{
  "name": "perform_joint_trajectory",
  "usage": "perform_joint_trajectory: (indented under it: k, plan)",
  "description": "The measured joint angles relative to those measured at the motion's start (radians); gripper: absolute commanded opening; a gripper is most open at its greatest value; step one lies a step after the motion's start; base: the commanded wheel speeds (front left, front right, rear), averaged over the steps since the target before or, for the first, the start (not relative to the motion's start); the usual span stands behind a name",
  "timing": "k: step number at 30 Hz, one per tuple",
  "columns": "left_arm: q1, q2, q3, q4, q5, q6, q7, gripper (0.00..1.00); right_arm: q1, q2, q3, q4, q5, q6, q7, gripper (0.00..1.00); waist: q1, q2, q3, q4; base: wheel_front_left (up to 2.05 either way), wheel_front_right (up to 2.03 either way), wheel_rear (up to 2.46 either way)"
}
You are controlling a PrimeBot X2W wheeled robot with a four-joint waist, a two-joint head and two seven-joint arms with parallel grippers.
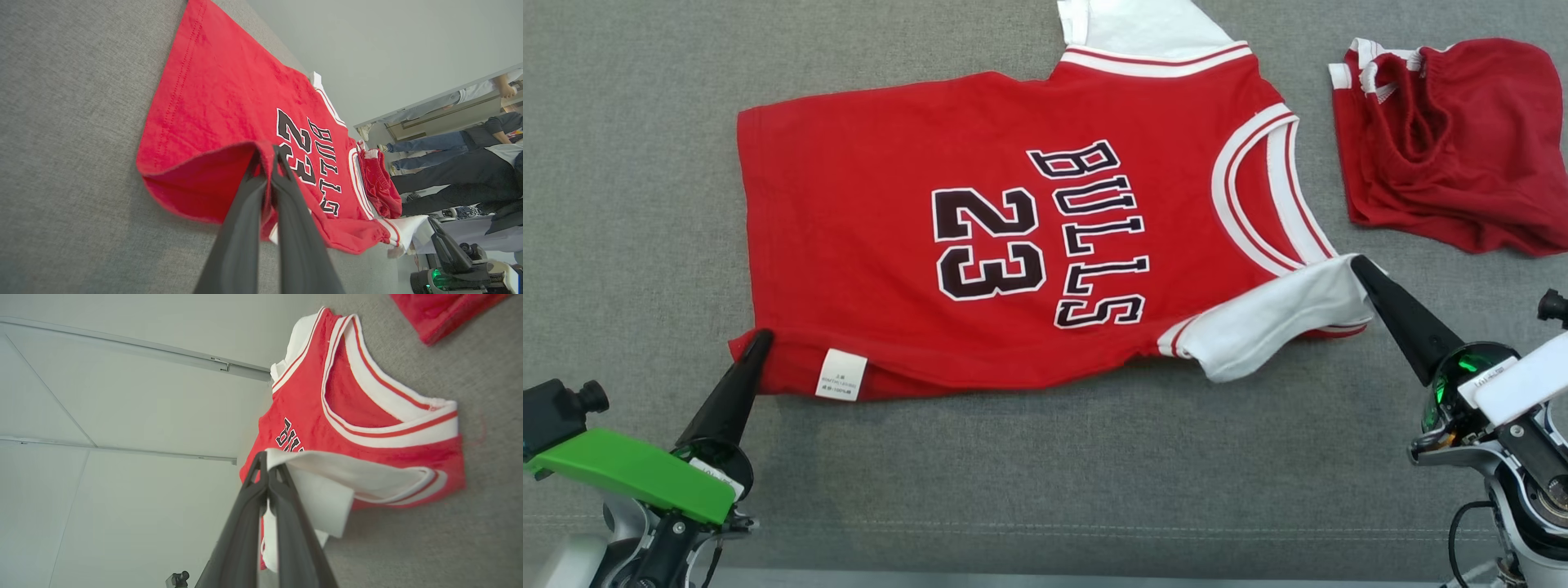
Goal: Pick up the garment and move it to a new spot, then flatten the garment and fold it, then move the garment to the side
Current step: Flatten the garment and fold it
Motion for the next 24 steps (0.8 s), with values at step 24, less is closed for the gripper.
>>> perform_joint_trajectory:
  k: [24]
  plan:
    - [-0.149,-0.007,-0.003,0.053,-0.007,0.009,0.048,0.00,-0.147,-0.013,-0.028,0.070,-0.054,-0.041,-0.005,0.00,0.0000,0.0000,0.076,0.011,0.00,0.00,0.00]
